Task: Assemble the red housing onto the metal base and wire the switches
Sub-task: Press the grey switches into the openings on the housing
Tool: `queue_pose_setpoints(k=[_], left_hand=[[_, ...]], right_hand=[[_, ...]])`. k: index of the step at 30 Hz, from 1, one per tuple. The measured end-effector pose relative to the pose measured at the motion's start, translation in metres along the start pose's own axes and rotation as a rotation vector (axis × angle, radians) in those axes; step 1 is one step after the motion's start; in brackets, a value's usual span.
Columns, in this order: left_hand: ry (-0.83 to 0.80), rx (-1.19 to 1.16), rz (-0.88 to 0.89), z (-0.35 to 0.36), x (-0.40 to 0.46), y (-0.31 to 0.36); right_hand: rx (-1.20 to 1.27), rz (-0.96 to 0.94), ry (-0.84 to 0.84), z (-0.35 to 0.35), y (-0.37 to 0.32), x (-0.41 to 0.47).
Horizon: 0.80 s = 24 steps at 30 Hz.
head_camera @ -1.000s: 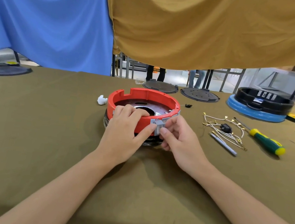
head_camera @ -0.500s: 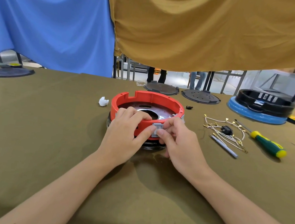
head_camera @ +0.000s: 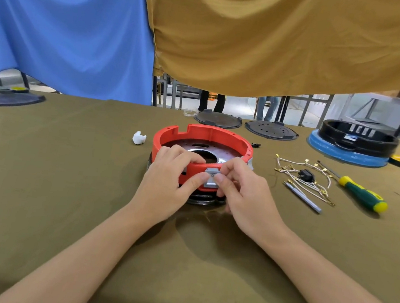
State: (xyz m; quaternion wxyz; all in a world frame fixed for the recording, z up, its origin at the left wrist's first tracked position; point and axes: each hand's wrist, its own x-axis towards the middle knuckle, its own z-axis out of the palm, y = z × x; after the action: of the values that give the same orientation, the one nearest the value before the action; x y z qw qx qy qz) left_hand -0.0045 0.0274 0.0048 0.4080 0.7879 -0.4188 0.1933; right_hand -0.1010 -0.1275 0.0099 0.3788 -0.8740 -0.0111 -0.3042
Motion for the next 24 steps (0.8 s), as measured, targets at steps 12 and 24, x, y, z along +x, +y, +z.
queue_pose_setpoints(k=[12,24], left_hand=[[-0.029,-0.052,0.004,-0.001,0.001,-0.004],[-0.041,-0.096,-0.020,-0.003,0.001,-0.005]], right_hand=[[-0.330,-0.150,0.045,-0.015,0.008,0.012],[-0.316,-0.122,-0.015,-0.020,0.012,0.017]])
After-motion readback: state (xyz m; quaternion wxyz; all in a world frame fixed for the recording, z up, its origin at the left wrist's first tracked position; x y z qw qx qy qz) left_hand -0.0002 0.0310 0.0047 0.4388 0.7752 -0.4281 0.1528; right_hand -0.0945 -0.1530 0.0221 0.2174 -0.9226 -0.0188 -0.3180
